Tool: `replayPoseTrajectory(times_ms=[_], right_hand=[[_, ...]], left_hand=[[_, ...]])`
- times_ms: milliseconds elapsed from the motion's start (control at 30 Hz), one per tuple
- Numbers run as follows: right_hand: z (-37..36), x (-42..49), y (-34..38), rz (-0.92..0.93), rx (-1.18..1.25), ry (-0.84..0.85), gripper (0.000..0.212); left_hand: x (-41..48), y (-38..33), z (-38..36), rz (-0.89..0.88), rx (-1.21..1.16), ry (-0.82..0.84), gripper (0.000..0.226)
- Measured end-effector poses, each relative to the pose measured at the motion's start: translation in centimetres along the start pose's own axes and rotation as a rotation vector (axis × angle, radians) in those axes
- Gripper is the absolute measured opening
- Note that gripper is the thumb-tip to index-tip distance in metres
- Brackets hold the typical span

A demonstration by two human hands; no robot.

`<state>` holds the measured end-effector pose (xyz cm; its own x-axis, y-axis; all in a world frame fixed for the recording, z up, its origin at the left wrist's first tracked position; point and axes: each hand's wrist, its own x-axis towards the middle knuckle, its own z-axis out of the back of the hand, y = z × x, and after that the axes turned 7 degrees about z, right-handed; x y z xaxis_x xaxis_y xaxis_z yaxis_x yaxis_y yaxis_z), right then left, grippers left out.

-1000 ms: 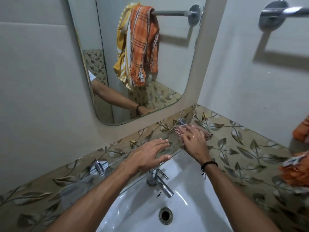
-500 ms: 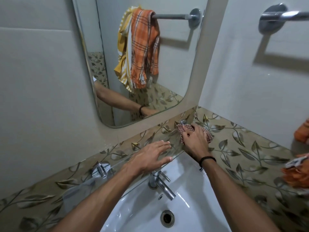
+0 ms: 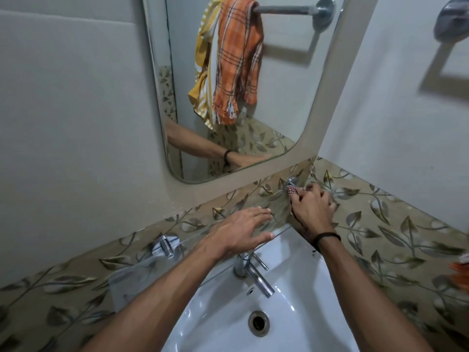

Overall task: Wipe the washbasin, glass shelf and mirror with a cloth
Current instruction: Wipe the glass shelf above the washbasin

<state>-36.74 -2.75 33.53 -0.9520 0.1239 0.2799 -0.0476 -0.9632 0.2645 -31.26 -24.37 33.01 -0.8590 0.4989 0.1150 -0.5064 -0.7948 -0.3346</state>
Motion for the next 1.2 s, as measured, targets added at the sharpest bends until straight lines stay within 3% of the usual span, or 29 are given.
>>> replayPoseTrajectory(times_ms=[333, 467, 667, 1000, 1067, 1133, 1200], right_hand=[[-0.8, -1.7, -0.5, 0.12, 0.023, -0.055, 0.039], [-0.3, 0.5, -0.9, 0.1, 0.046, 0.051, 0.044], [-2.1, -1.8, -1.6, 0.07, 0.205, -0.009, 0.05], [0.5, 5.2, -5.7, 0.111, 0.051, 0.321, 0.052], [-0.1, 5.6, -5.9, 0.073, 0.095, 0.267, 0.051], [-1.6, 4.9, -5.8, 0.009, 0.201, 0.106, 0.051], [-2.5, 3.3, -4.6, -0.126, 0.458, -0.077, 0.057]], left_hand=[[0.0, -0.1, 0.0, 0.006, -0.001, 0.005, 0.063], [-0.1, -0.2, 0.3, 0.018, 0.014, 0.014, 0.061], [-0.3, -0.3, 0.3, 0.015, 0.017, 0.004, 0.062], [-0.4, -0.8, 0.7, 0.042, 0.004, 0.043, 0.06], [-0.4, -0.8, 0.9, 0.049, 0.003, 0.05, 0.06], [-0.5, -0.8, 0.9, 0.055, 0.0, 0.051, 0.06], [-0.4, -0.6, 0.7, 0.054, -0.006, 0.047, 0.061]])
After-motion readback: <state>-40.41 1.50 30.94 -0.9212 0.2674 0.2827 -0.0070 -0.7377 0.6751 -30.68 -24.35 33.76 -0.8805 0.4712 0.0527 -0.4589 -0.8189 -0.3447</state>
